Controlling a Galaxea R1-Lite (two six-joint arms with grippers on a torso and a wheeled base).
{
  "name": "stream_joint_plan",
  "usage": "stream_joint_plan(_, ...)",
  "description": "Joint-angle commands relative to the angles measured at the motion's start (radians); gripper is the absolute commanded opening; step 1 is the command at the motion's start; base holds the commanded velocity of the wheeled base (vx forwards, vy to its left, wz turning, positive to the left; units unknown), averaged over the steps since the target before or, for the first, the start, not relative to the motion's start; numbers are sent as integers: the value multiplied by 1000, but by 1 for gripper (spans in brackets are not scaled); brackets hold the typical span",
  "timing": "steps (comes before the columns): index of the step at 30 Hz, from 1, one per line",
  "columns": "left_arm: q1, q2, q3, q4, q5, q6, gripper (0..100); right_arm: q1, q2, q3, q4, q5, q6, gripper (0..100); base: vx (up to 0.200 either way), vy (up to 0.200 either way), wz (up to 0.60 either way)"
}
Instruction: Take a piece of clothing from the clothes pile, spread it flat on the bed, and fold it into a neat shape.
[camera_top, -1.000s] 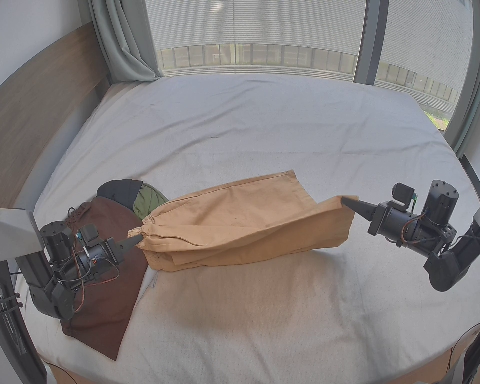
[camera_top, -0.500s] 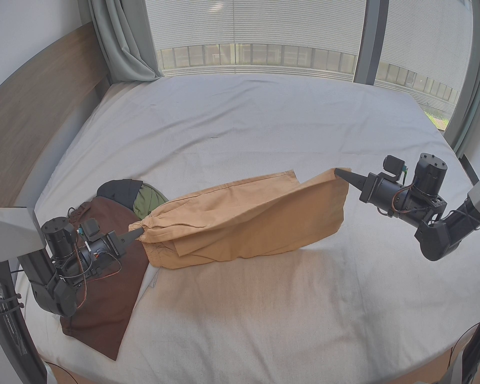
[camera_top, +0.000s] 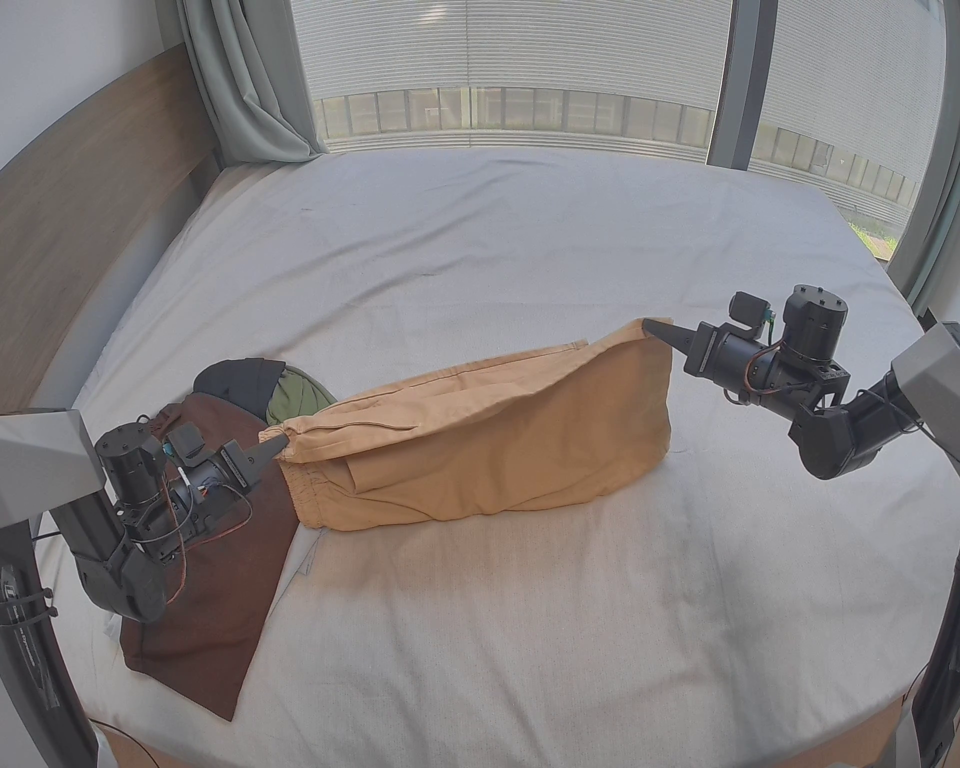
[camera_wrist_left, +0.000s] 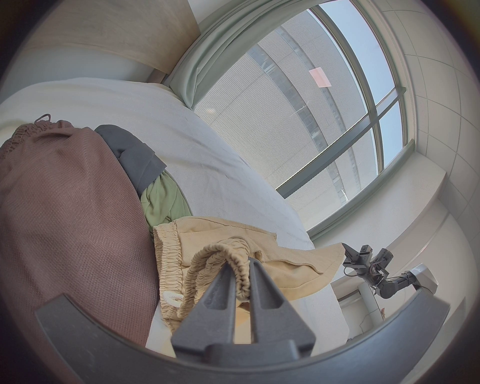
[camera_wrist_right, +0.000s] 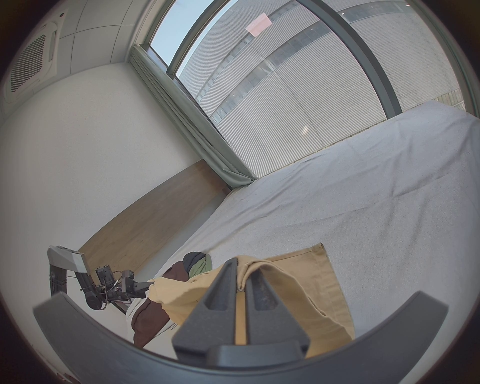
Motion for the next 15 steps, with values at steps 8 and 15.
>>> stream_joint_plan(8, -6, 93, -87, 0, 54, -14, 0, -2, 157, -163, 34, -22, 3, 0, 0, 0, 0)
stream_joint_plan(15, -6, 117, -110, 0, 70, -40, 0, -8, 241, -249, 36, -54, 4, 0, 0, 0, 0)
